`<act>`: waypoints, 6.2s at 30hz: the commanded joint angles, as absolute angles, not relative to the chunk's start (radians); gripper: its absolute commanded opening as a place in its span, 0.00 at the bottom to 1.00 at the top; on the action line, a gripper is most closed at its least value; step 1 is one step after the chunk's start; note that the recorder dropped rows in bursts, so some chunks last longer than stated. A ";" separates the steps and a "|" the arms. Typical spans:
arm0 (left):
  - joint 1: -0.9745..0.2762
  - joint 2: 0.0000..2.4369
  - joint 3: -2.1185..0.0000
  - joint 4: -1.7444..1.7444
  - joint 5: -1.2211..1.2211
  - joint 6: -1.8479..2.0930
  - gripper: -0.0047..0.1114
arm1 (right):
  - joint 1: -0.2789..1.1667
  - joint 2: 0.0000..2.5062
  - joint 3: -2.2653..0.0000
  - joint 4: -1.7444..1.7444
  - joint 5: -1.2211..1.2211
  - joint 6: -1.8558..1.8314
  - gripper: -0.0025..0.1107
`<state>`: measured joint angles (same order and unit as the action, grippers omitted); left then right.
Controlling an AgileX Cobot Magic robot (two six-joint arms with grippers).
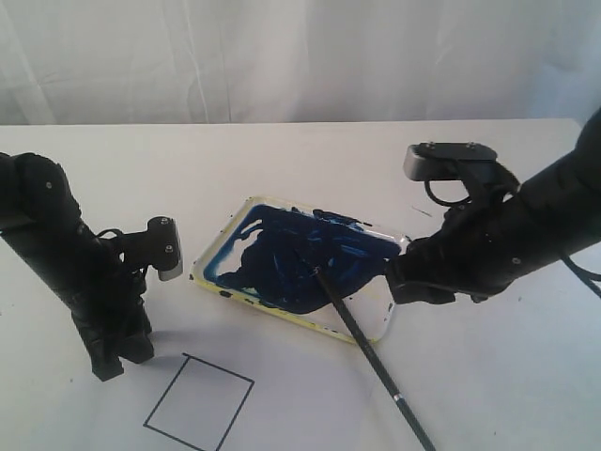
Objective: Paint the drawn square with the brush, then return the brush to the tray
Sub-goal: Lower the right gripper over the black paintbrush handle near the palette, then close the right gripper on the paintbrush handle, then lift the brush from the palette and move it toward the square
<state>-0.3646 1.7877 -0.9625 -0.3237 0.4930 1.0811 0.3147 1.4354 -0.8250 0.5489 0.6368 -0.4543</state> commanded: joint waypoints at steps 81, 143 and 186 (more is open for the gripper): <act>-0.371 1.808 -0.953 -0.337 0.551 1.071 0.40 | 0.688 1.668 -0.487 0.549 -0.122 -0.395 0.36; -0.371 1.808 -0.953 -0.337 0.567 1.069 0.40 | 0.613 1.521 -1.160 0.078 1.157 -0.575 0.02; -0.371 1.808 -0.953 -0.329 0.515 0.978 0.40 | 0.818 1.563 -1.154 0.000 1.089 -0.527 0.02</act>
<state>-0.3646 1.7893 -0.9664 -0.3345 0.5018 0.9847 0.8181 1.5562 -1.1533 -0.0081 1.0867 -0.5257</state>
